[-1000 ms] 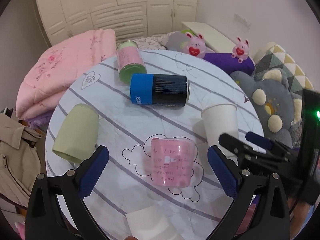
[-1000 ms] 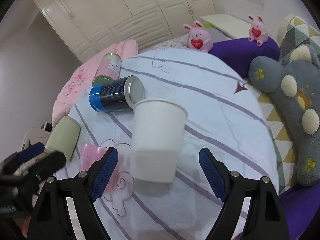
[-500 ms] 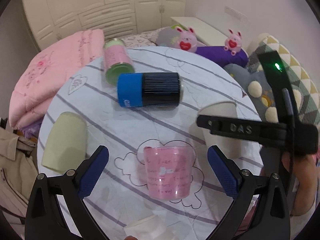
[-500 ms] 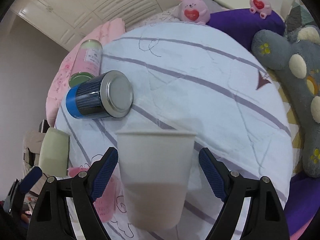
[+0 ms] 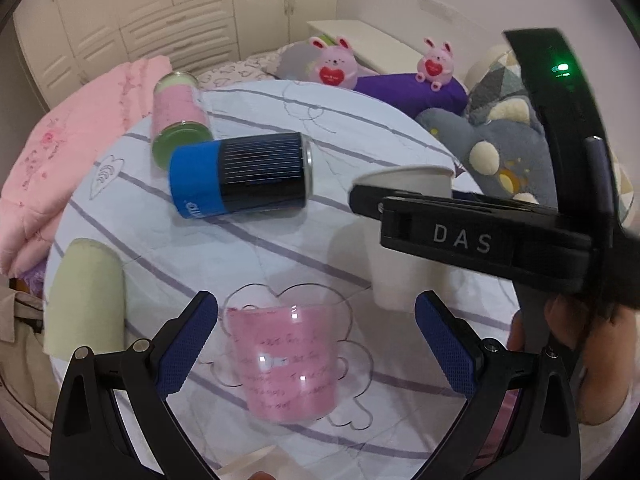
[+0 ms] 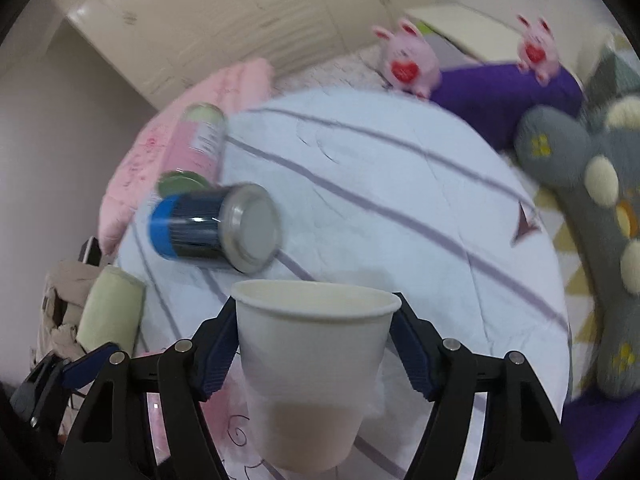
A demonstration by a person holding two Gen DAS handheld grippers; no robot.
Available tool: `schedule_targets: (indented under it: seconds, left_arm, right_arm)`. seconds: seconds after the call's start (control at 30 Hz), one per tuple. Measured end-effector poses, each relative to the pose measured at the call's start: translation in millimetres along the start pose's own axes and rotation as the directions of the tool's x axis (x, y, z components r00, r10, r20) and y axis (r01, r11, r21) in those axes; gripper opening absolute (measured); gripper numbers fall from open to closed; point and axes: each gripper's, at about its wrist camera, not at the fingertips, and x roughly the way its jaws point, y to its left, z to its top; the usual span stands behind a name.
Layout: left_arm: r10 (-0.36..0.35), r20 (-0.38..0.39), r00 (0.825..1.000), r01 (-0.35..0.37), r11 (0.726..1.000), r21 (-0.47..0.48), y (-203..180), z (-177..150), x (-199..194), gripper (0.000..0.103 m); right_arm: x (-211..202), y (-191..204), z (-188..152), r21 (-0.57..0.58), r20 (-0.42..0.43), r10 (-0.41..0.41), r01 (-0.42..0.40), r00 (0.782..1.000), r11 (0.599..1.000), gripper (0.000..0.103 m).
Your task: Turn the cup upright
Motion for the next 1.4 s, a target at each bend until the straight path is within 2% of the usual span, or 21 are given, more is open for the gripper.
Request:
schedule_targets:
  seconds: [0.07, 0.2, 0.3, 0.43, 0.63, 0.7, 0.77, 1.1, 1.23, 1.4]
  left_arm:
    - [-0.013, 0.007, 1.0, 0.013, 1.0, -0.001, -2, 2, 2, 0.1]
    - [0.057, -0.013, 0.998, -0.057, 0.998, 0.0, -3, 7, 13, 0.1]
    - [0.049, -0.031, 0.998, -0.05, 0.999, -0.019, 3, 7, 18, 0.1]
    - [0.09, -0.055, 0.994, -0.09, 0.996, 0.001, 1, 2, 26, 0.1]
    - [0.103, -0.037, 0.994, -0.103, 0.995, 0.015, 4, -6, 17, 0.1]
    - [0.126, -0.025, 0.992, -0.125, 0.992, 0.023, 6, -9, 11, 0.1]
    - [0.145, -0.015, 0.989, -0.144, 0.989, 0.029, 7, -12, 6, 0.1]
    - [0.185, 0.077, 0.98, -0.186, 0.983, 0.0, 17, -31, -31, 0.1]
    - [0.201, 0.126, 0.971, -0.198, 0.98, -0.032, 19, -44, -53, 0.1]
    - [0.23, 0.2, 0.952, -0.216, 0.972, -0.091, 17, -67, -88, 0.1]
  right_arm:
    - [-6, 5, 1, -0.048, 0.051, 0.0, 0.003, 0.999, 0.999, 0.069]
    - [-7, 19, 0, -0.136, 0.121, -0.05, 0.066, 0.991, 0.988, 0.069]
    - [-9, 25, -7, -0.192, 0.166, -0.062, 0.094, 0.984, 0.977, 0.069]
    - [-12, 23, -16, -0.2, 0.197, -0.051, 0.091, 0.979, 0.976, 0.069]
    - [-20, 22, -28, -0.207, 0.225, -0.034, 0.081, 0.974, 0.975, 0.07]
    - [-24, 23, -31, -0.207, 0.227, -0.031, 0.079, 0.973, 0.975, 0.072]
    - [-25, 24, -35, -0.2, 0.21, -0.023, 0.066, 0.977, 0.978, 0.08]
    - [-54, 36, -57, -0.215, 0.235, -0.004, 0.056, 0.972, 0.975, 0.08]
    - [-74, 45, -67, -0.233, 0.276, -0.01, 0.077, 0.961, 0.97, 0.082]
    - [-105, 60, -84, -0.258, 0.339, -0.022, 0.115, 0.94, 0.959, 0.082]
